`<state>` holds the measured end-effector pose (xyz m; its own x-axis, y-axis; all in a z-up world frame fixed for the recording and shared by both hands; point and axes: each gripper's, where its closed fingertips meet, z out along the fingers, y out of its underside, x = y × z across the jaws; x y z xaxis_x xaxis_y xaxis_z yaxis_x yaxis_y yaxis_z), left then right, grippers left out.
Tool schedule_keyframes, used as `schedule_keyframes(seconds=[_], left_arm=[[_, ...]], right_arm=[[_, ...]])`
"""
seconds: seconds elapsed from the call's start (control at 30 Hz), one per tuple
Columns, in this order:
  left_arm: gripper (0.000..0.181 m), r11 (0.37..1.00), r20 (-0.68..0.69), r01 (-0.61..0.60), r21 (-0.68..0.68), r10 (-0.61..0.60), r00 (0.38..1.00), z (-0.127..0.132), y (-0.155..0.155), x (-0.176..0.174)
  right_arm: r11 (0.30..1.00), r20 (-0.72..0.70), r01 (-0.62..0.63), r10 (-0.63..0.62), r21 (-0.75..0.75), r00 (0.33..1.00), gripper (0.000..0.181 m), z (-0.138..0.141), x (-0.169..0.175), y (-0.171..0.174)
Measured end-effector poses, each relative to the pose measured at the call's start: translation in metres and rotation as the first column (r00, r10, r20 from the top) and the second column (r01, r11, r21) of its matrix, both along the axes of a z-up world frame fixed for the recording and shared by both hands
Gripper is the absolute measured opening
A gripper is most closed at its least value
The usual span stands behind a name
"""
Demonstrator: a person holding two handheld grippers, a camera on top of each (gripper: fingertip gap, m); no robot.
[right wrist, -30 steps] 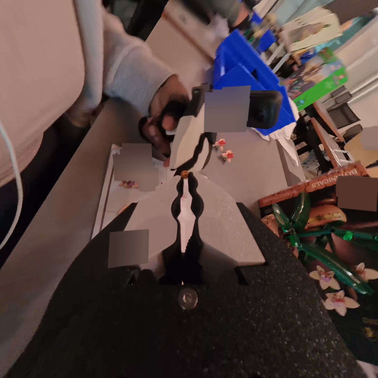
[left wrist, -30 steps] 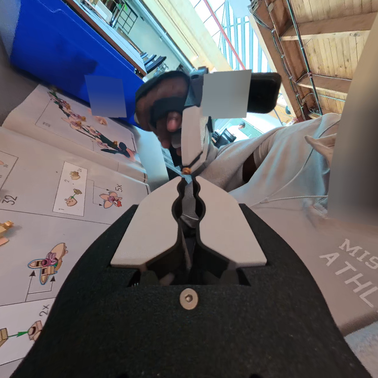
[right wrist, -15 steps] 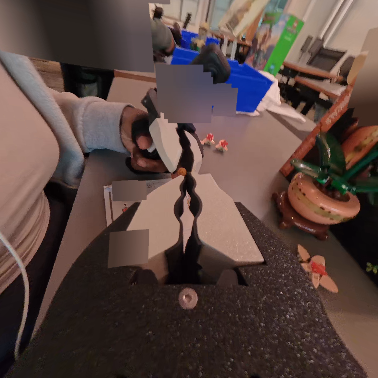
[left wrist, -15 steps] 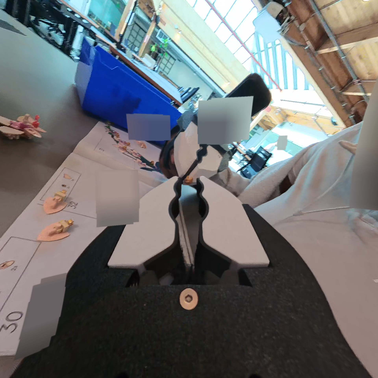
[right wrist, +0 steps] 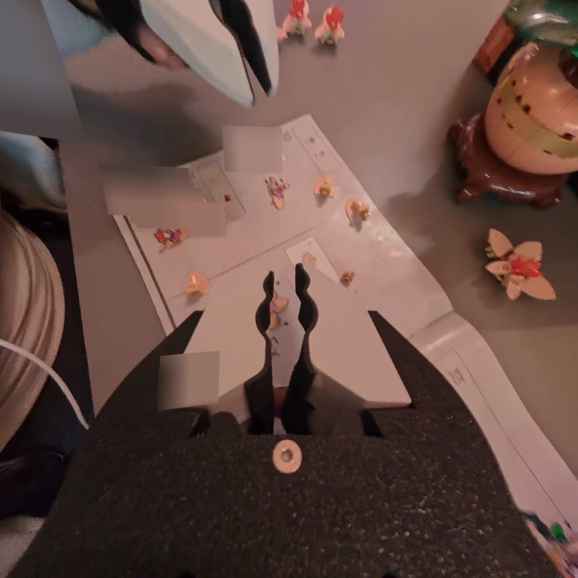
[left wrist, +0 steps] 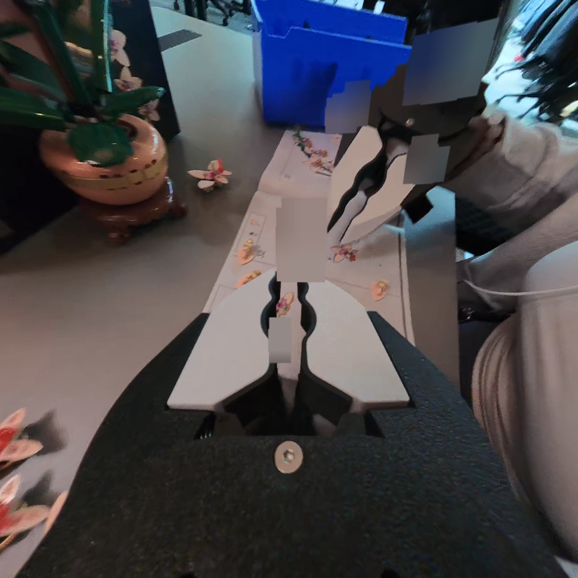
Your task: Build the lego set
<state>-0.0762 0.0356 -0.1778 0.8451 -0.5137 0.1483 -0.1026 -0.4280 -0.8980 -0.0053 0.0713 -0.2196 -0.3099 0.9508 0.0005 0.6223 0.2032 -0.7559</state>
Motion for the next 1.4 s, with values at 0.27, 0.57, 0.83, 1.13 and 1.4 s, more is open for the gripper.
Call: schedule_keyframes(seconds=[0.27, 0.57, 0.83, 1.13, 1.4], left_arm=[[0.011, 0.997, -0.039, 0.061, -0.050, -0.063, 0.997, -0.016, -0.001, 0.017], [0.011, 0.995, 0.061, 0.097, 0.024, -0.099, 0.993, -0.003, -0.002, 0.025], [0.014, 0.996, 0.147, 0.073, 0.049, -0.079, 0.986, 0.003, 0.001, 0.023], [0.010, 0.992, 0.701, 0.061, 0.111, -0.122, 0.702, 0.046, 0.007, 0.028], [0.009, 0.978, 0.728, 0.128, 0.166, -0.209, 0.653, 0.059, -0.001, 0.042]], right_arm=[[0.980, 0.147, 0.177, -0.189, 0.091, 0.971, 0.025, -0.015, 0.002, 0.053], [0.988, 0.127, 0.108, -0.123, 0.114, 0.984, 0.017, -0.022, -0.020, 0.056], [0.996, 0.066, 0.055, -0.060, 0.069, 0.996, 0.006, -0.019, -0.025, 0.050], [0.982, -0.501, -0.137, 0.183, 0.128, 0.846, 0.006, 0.090, -0.035, -0.017], [0.962, -0.497, -0.154, 0.250, 0.227, 0.831, 0.006, 0.096, -0.039, -0.038]])
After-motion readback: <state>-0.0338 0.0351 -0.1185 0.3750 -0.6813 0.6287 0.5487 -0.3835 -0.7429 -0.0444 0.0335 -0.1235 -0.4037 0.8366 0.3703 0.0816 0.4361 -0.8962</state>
